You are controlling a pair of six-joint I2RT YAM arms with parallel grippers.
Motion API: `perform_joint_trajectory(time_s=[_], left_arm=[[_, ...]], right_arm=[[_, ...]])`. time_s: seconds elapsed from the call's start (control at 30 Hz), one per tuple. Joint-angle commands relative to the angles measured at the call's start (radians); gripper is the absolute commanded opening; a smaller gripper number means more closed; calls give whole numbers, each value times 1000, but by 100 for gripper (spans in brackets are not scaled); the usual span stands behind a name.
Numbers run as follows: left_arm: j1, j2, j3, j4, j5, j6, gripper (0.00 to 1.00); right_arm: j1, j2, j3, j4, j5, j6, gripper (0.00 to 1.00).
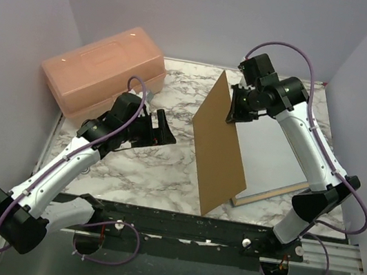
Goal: Put the photo into the frame
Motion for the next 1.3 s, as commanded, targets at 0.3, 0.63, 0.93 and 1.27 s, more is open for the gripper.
perform_joint_trajectory(time_s=[0.3, 0.63, 0.93, 1.27], left_arm=[[-6, -8, 48, -16, 12, -6, 90], [-6, -16, 48, -9, 31, -4, 92], [-6, -63, 25, 64, 80, -30, 99], [-6, -68, -52, 245, 176, -110, 98]], right_arm=[[52, 92, 196, -127, 155, -16, 1], [93, 120, 178, -89, 130, -7, 7], [113, 91, 133, 13, 3, 6, 29], [113, -57, -57, 265, -266, 53, 69]])
